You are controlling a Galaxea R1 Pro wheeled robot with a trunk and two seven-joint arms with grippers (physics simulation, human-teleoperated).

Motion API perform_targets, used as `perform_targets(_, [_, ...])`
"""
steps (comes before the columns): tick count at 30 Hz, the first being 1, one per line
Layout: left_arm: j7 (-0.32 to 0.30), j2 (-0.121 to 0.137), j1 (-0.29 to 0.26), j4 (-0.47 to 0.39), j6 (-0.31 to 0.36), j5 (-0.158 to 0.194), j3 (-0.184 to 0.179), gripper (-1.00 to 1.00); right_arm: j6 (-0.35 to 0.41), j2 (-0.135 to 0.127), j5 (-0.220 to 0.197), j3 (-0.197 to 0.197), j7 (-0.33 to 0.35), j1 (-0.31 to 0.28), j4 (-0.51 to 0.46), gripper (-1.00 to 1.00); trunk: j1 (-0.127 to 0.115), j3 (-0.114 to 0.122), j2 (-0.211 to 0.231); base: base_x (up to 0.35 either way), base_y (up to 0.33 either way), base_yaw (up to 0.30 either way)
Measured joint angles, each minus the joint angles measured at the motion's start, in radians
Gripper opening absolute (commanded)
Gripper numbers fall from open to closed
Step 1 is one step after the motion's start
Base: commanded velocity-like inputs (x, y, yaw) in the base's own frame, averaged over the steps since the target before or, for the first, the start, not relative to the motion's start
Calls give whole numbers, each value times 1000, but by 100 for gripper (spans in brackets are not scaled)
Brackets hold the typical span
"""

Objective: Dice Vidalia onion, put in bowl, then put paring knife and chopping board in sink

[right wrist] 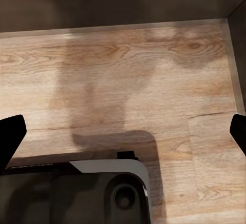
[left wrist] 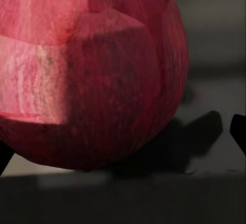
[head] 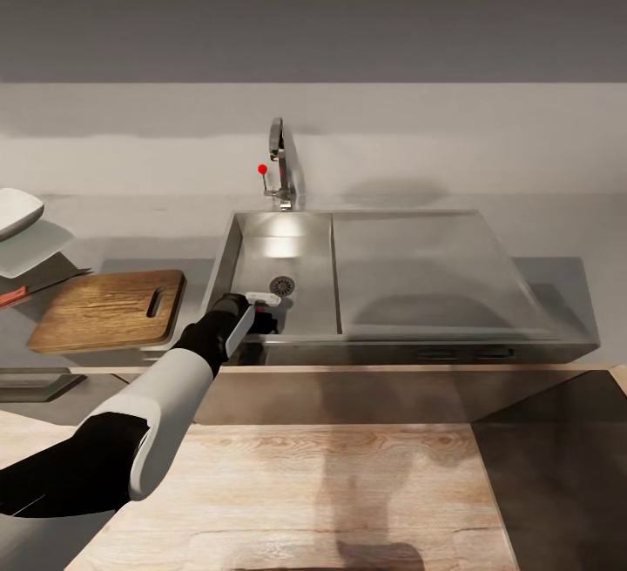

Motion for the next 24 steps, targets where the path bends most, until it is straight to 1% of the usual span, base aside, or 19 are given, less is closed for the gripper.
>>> perform_targets(9, [0,0,0,0,1,3,0,100,0,1,0,0,0,0,0,100,0,0,0,5,4,0])
perform_targets(12, [0,-1,0,11,1,26,2,100,0,1,0,0,0,0,0,100,0,0,0,76,63,0])
perform_targets(16, [3,-1,0,19,8,23,2,100,0,0,0,0,0,0,0,100,-1,0,-1,79,37,0])
perform_targets(24, [1,-1,0,19,6,21,1,100,0,0,0,0,0,0,0,100,-1,0,-1,11,4,0])
